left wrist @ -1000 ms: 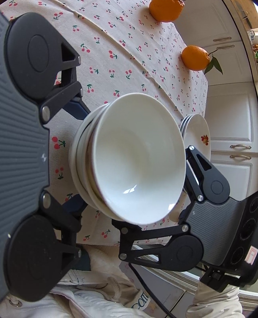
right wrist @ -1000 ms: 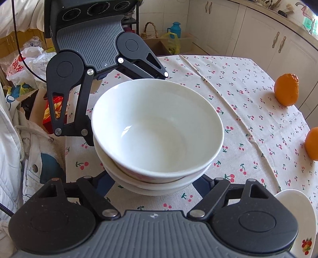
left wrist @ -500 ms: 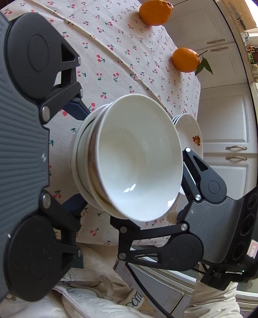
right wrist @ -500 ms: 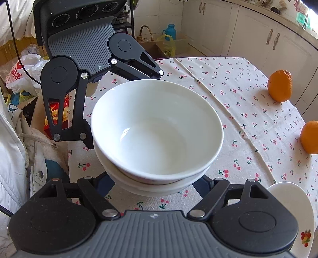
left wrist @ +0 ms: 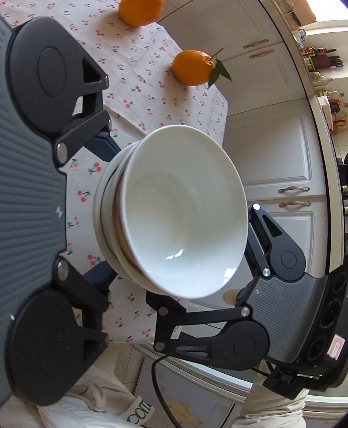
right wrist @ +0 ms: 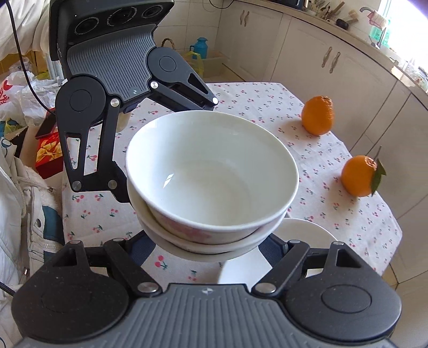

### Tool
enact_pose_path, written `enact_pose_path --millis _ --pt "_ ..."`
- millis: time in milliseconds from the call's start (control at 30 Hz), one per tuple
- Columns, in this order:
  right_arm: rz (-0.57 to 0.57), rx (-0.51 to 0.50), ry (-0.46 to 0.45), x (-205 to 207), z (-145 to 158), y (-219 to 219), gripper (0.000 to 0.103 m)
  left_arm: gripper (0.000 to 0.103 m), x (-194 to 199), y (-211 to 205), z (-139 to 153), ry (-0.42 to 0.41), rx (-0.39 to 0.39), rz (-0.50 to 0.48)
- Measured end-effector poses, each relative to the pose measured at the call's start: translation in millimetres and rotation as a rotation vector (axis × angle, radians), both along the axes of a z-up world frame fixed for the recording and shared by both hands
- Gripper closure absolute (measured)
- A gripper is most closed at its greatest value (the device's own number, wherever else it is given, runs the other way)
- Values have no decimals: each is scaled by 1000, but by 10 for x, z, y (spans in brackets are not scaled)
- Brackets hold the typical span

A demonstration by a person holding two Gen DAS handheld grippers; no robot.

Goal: Organize plates and bowls
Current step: 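Lift the bowl stack with both grippers and carry it over the plate stack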

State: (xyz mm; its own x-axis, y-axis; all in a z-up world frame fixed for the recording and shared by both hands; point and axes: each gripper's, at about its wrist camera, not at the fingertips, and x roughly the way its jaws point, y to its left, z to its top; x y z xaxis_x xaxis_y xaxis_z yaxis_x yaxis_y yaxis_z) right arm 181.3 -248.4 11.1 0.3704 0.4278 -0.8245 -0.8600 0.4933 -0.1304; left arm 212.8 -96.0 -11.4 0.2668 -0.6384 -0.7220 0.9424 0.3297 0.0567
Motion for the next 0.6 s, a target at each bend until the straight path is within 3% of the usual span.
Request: enact_pose_path --millis 300,600 --pt "-101 -21 -20 246 -32 -598 16 23 332 -624 -86 -15 -7 -53" --pt "-151 -18 20 379 -265 -898 16 23 478 -912 -277 13 19 -72"
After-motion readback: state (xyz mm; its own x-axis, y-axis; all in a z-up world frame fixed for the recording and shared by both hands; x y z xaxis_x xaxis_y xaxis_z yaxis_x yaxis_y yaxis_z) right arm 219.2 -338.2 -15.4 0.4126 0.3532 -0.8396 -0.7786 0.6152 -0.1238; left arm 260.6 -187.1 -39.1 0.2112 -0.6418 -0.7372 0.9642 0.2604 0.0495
